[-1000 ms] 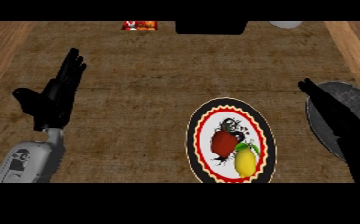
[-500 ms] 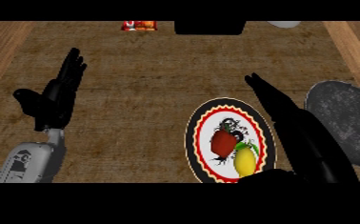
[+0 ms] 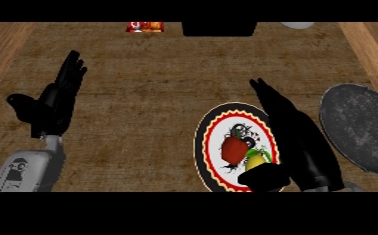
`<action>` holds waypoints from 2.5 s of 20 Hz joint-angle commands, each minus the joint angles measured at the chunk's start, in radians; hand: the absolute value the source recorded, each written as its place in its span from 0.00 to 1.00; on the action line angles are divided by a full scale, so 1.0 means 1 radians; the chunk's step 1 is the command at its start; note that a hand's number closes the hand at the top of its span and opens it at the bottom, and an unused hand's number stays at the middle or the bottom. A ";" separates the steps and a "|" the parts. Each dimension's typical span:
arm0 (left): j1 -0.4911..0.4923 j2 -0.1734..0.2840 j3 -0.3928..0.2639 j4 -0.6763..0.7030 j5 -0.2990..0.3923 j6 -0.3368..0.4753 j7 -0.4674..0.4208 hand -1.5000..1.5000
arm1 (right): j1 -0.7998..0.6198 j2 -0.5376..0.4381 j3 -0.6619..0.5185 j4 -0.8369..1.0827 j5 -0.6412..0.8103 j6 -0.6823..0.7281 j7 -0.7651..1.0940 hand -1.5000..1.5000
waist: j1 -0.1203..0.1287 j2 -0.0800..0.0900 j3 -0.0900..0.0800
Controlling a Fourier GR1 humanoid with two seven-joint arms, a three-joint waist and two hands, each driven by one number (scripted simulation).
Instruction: Pick the bell pepper from the plate and place it in the pan
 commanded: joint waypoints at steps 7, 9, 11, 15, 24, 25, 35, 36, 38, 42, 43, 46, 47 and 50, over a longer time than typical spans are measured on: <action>0.042 -0.019 0.035 0.003 -0.033 -0.025 -0.028 0.50 | 0.111 0.053 -0.012 0.133 0.058 0.022 -0.086 0.00 | -0.001 0.000 0.001; -0.052 -0.040 0.021 0.017 -0.045 -0.011 0.033 0.50 | 0.052 0.091 -0.022 0.135 0.024 0.094 -0.035 0.00 | -0.003 0.000 0.000; 0.009 -0.059 0.012 -0.031 -0.055 -0.002 0.034 0.50 | 0.119 0.060 -0.028 0.185 0.041 0.064 -0.147 0.00 | -0.001 0.000 0.001; -0.004 -0.053 0.036 -0.038 -0.064 -0.017 0.033 0.50 | 0.005 0.136 -0.049 0.204 0.027 0.168 -0.054 0.00 | 0.001 0.000 0.000; 0.023 -0.067 0.053 -0.036 -0.084 -0.026 0.017 0.50 | 0.064 0.164 0.056 0.300 0.184 0.197 -0.030 0.00 | 0.002 -0.001 0.000; -0.028 -0.113 0.020 0.015 -0.114 0.007 0.027 0.50 | 0.098 0.134 0.043 0.255 0.171 0.224 -0.034 0.00 | -0.006 0.000 0.000; -0.016 -0.064 0.075 -0.047 -0.076 -0.068 0.072 0.50 | 0.006 0.260 0.014 0.507 0.236 0.199 -0.078 0.00 | 0.005 0.001 0.001; 0.017 -0.075 0.096 -0.016 -0.081 -0.077 0.014 0.50 | 0.058 0.221 -0.020 0.424 0.234 0.233 -0.114 0.00 | -0.001 0.000 0.000; -0.002 -0.068 0.090 -0.055 -0.089 -0.072 0.073 0.50 | 0.071 0.248 0.018 0.455 0.272 0.216 -0.104 0.00 | -0.001 0.000 0.001; -0.039 -0.098 0.087 -0.019 -0.104 -0.061 0.049 0.50 | 0.047 0.257 -0.012 0.526 0.289 0.243 -0.135 0.00 | -0.002 0.000 0.001; -0.040 -0.099 0.098 0.044 -0.105 -0.071 -0.011 0.50 | 0.028 0.229 -0.043 0.565 0.274 0.265 -0.168 0.00 | -0.002 0.001 0.000; -0.019 -0.083 0.110 -0.064 -0.095 -0.066 0.099 0.50 | 0.102 0.208 -0.048 0.515 0.289 0.257 -0.185 0.00 | -0.002 -0.001 0.001; 0.009 -0.104 0.089 -0.041 -0.129 -0.067 0.034 0.50 | 0.059 0.271 -0.040 0.591 0.319 0.222 -0.196 0.00 | 0.000 0.000 0.001; 0.001 -0.116 0.085 -0.040 -0.137 -0.069 0.041 0.50 | 0.034 0.310 -0.052 0.665 0.337 0.199 -0.207 0.00 | 0.000 0.000 0.001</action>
